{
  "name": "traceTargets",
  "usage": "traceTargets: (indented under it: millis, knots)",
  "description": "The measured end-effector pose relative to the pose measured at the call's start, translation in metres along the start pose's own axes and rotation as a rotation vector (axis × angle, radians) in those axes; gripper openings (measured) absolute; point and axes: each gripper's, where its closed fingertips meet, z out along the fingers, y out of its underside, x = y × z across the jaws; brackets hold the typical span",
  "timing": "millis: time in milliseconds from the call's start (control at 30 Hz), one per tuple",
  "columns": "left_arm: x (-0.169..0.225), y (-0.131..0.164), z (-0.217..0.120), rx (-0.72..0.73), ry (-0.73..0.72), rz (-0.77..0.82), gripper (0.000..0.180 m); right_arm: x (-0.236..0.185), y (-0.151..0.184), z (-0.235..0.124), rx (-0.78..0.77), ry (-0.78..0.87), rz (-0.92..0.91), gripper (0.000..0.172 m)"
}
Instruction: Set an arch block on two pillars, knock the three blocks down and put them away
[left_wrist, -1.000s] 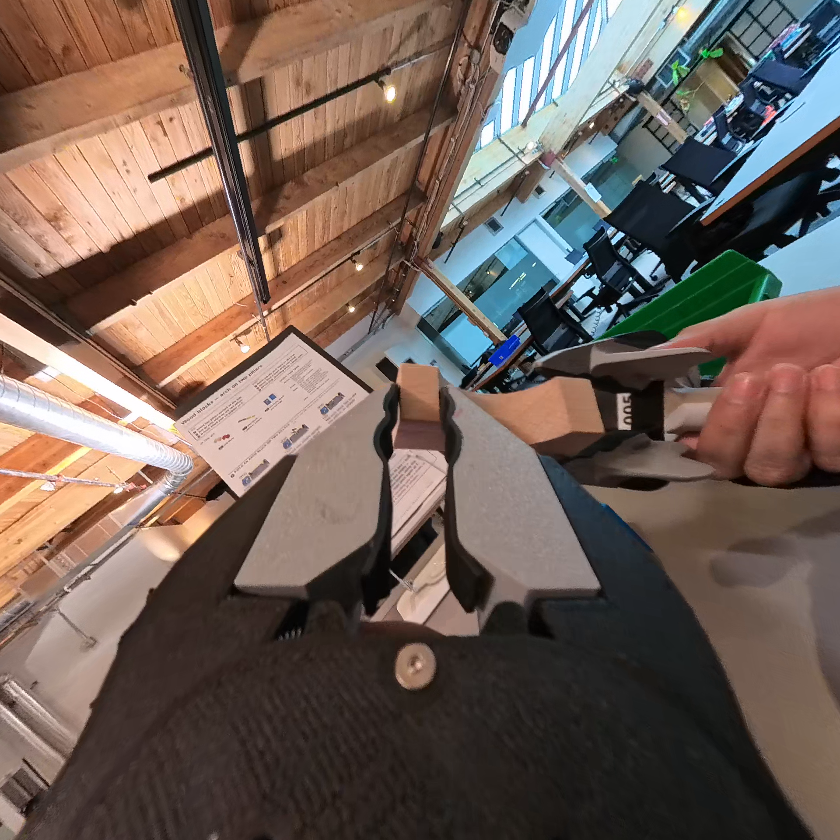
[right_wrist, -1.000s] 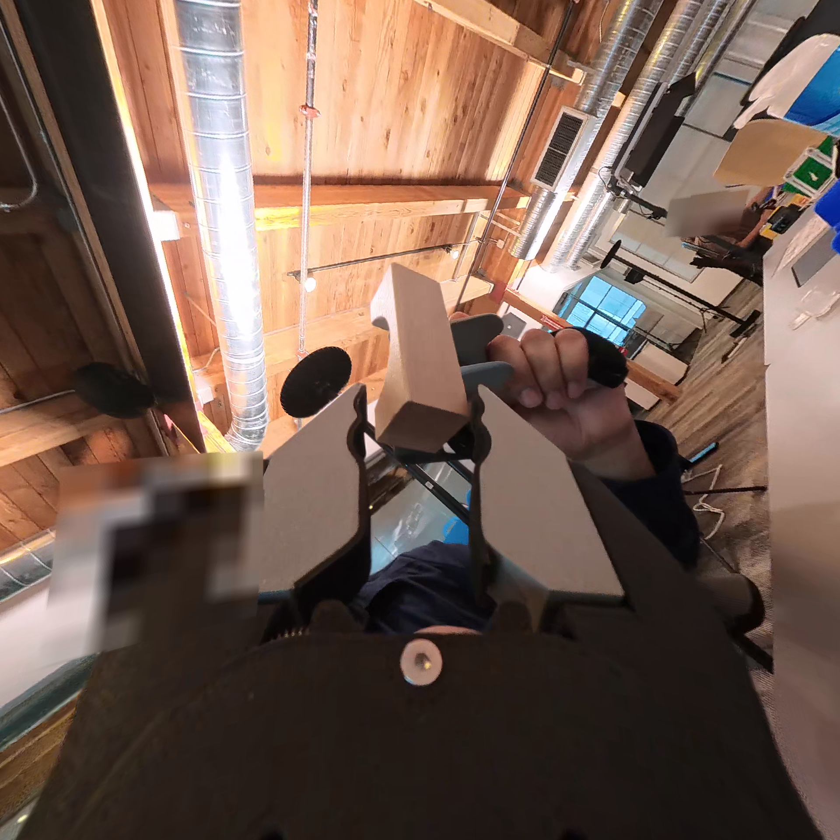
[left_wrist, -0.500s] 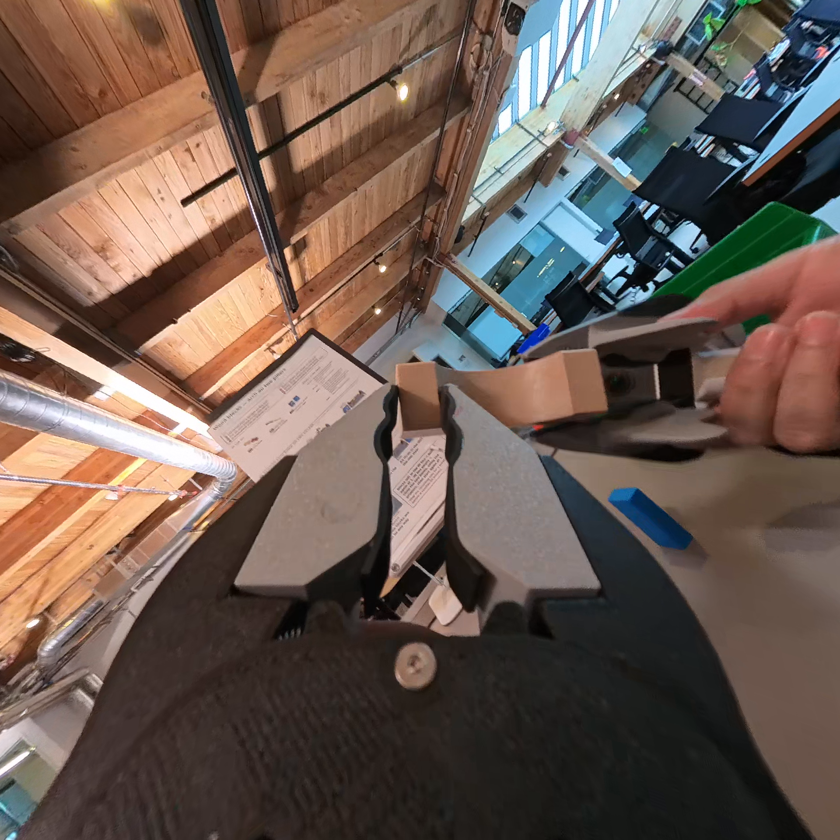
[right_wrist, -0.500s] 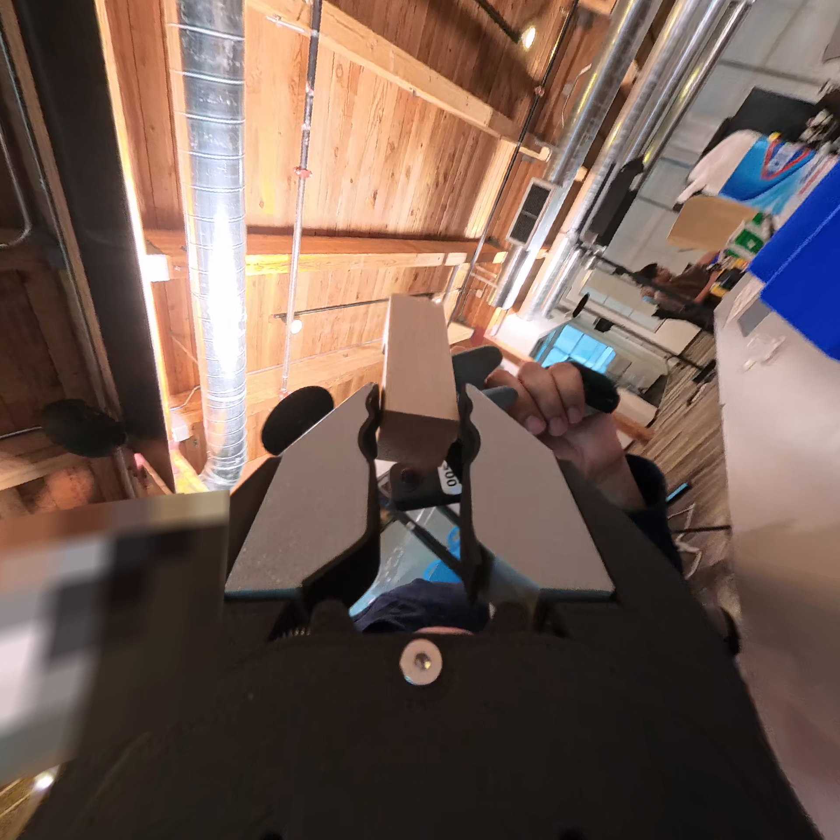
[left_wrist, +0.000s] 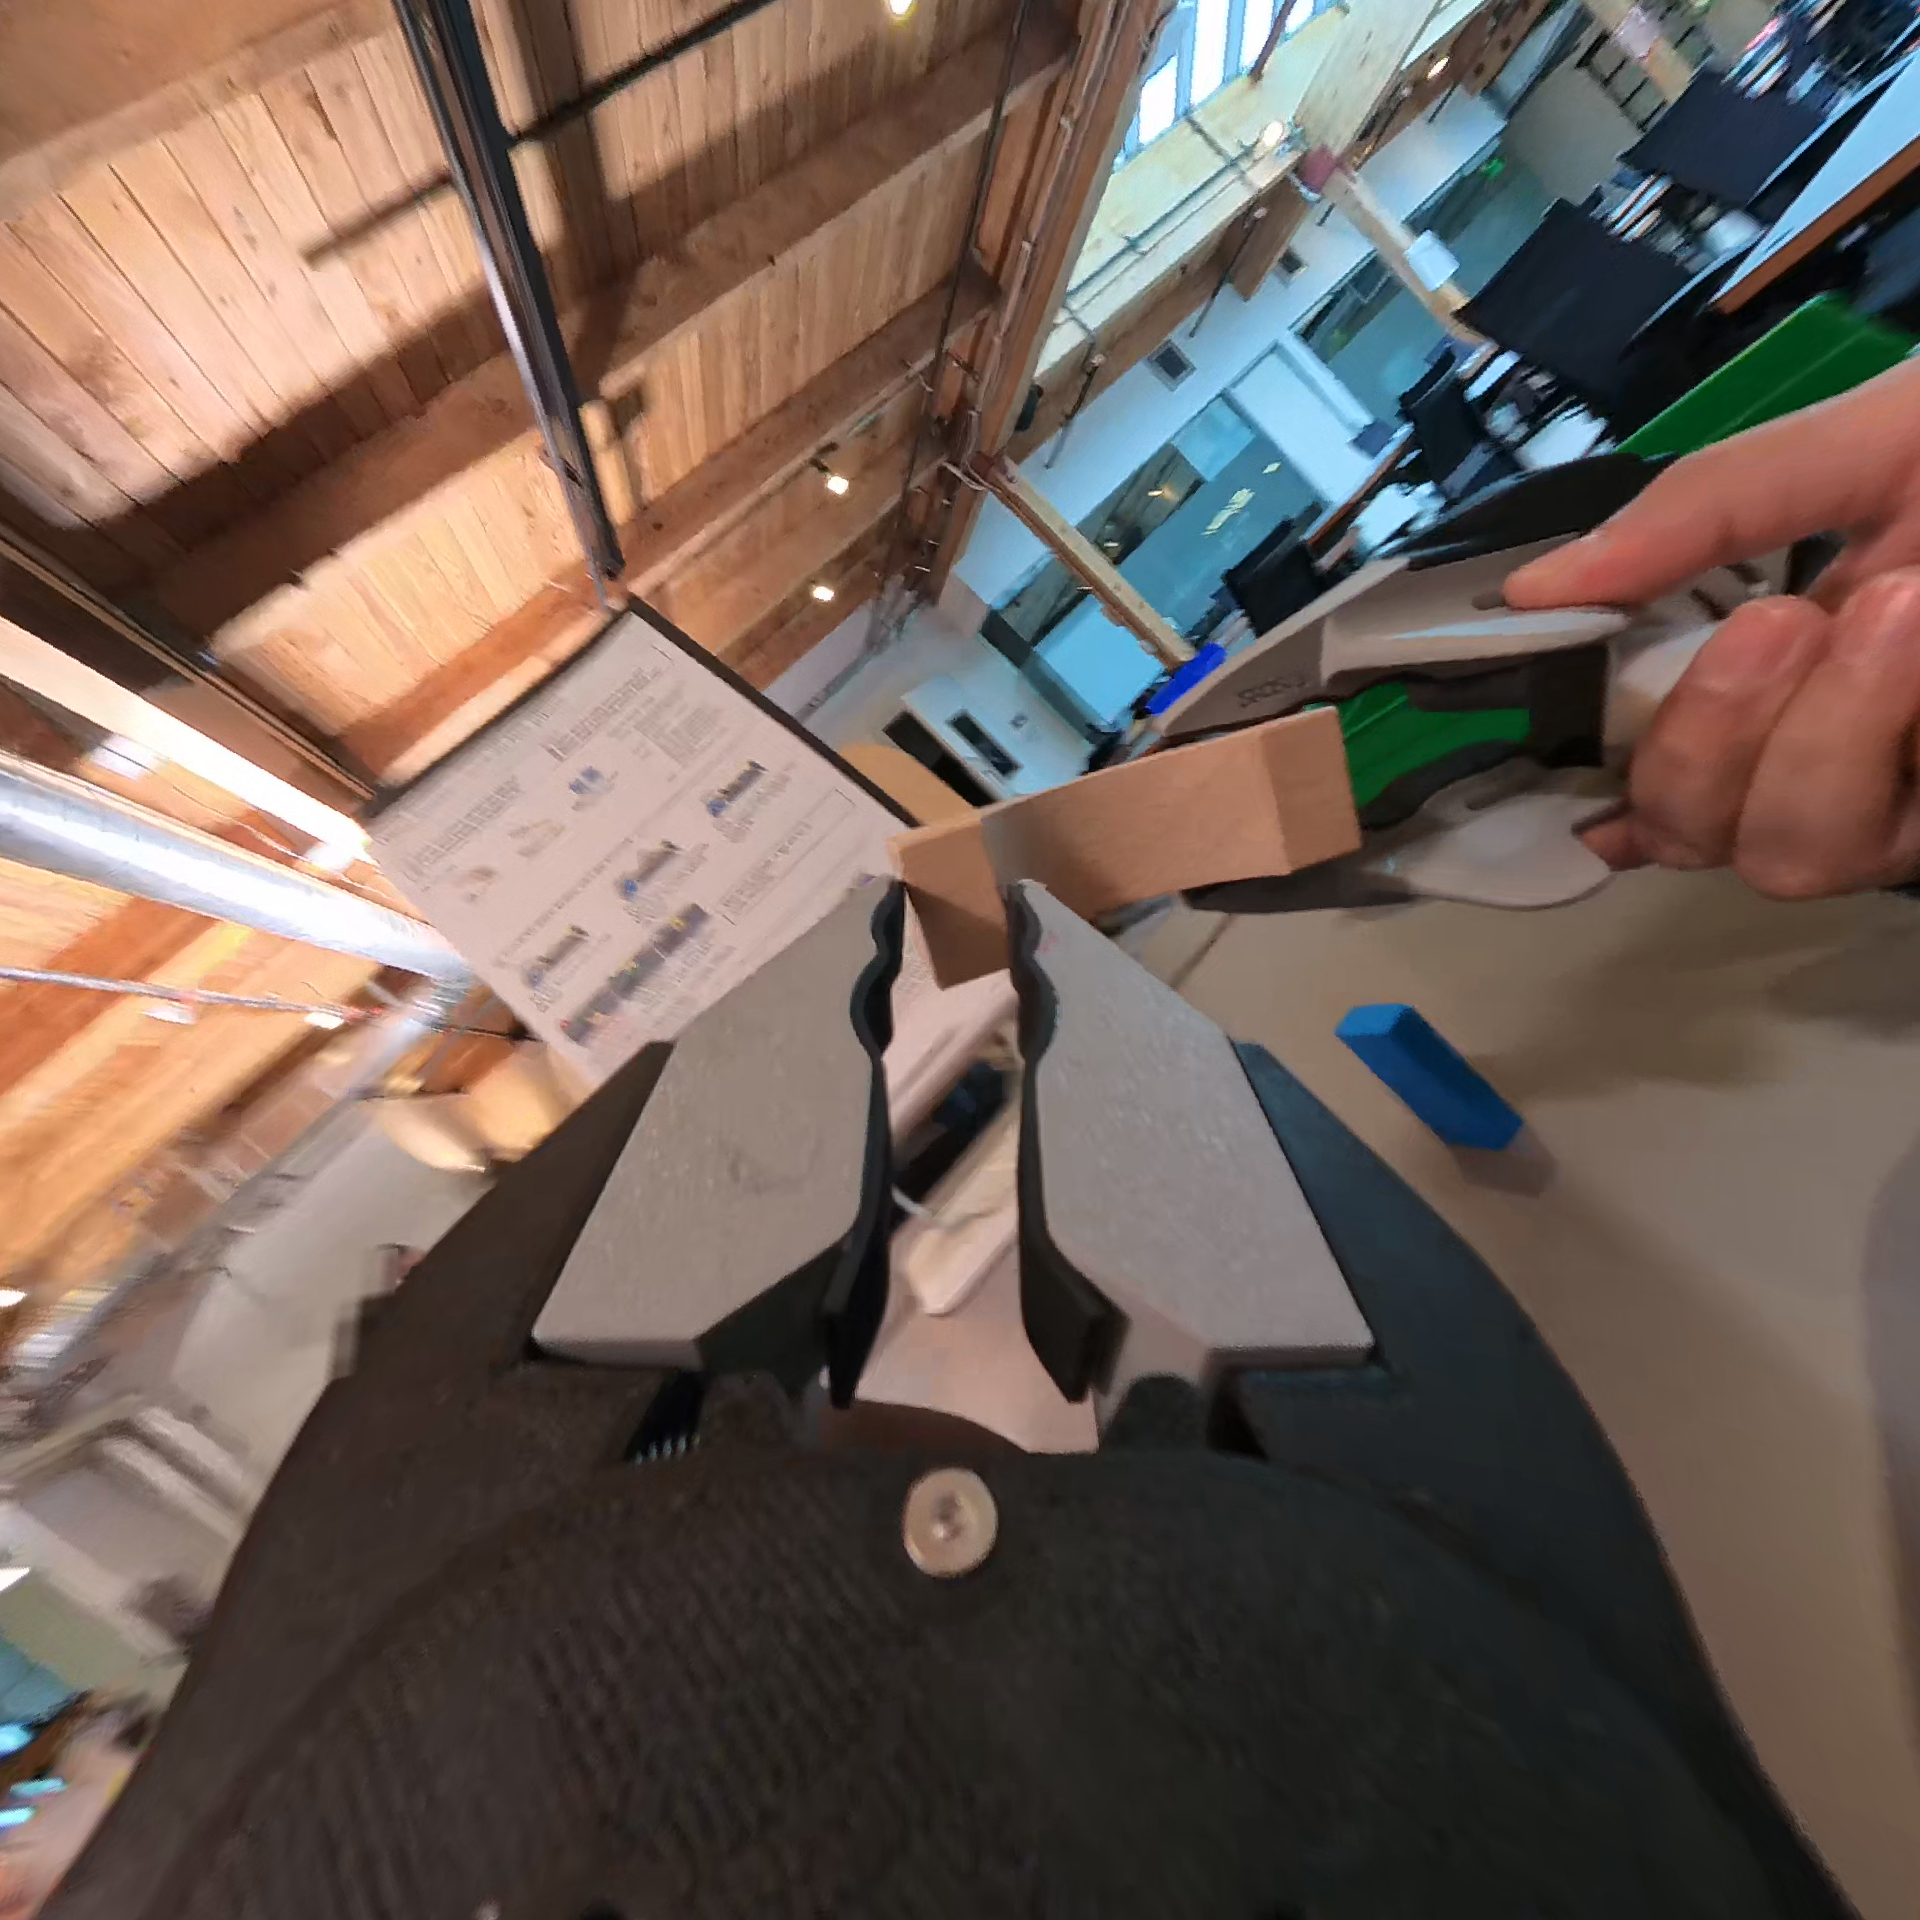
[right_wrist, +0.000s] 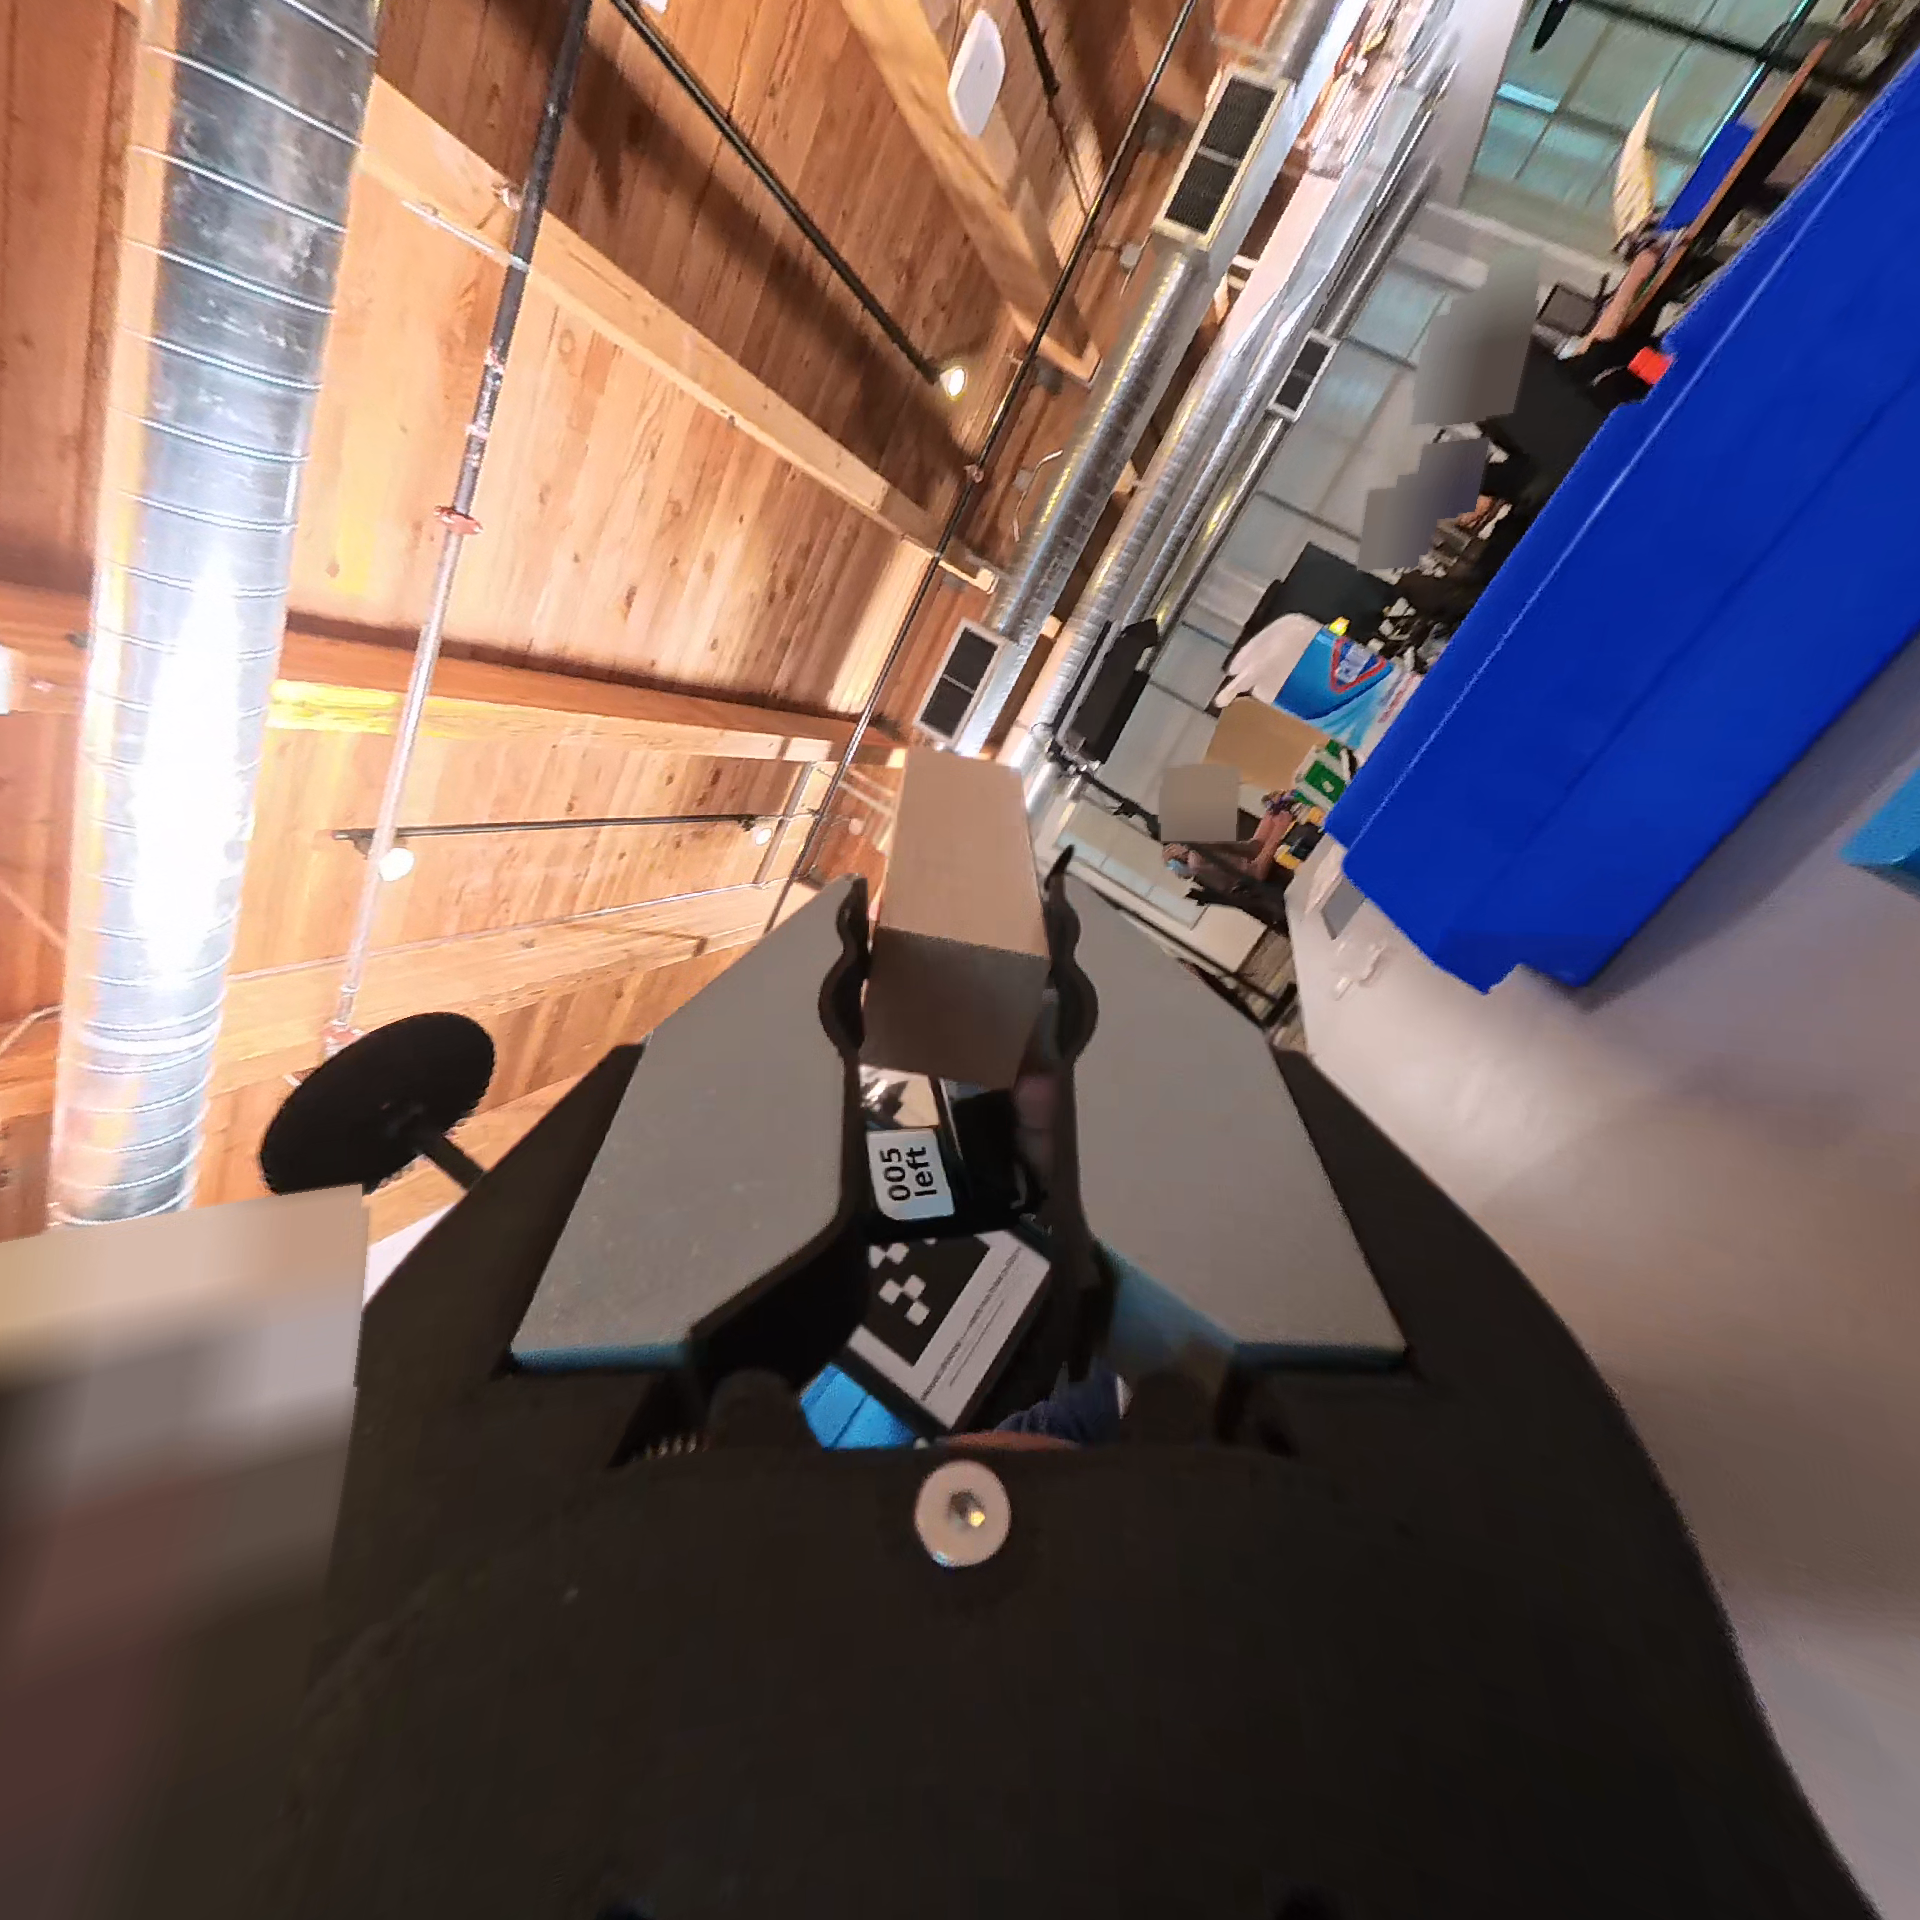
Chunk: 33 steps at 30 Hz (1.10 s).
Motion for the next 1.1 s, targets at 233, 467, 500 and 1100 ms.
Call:
traceTargets:
  millis: [233,467,500,1100]
  knots:
    - [0.003,0.007,0.001,-0.024,0.124,-0.276,0.020,0.001,-0.003,-0.003,0.031,0.037,-0.056,0.031]
    - [0.011,0.013,-0.001,-0.059,0.264,-0.524,0.043,0.001,-0.009,-0.006,0.053,0.087,-0.141,0.031]
    - [0.012,0.014,-0.002,-0.063,0.281,-0.557,0.046,0.001,-0.009,-0.006,0.050,0.096,-0.158,0.031]
    - [0.021,0.056,0.004,-0.169,0.448,-0.984,0.046,0.030,0.002,-0.006,-0.093,0.331,-0.442,0.030]
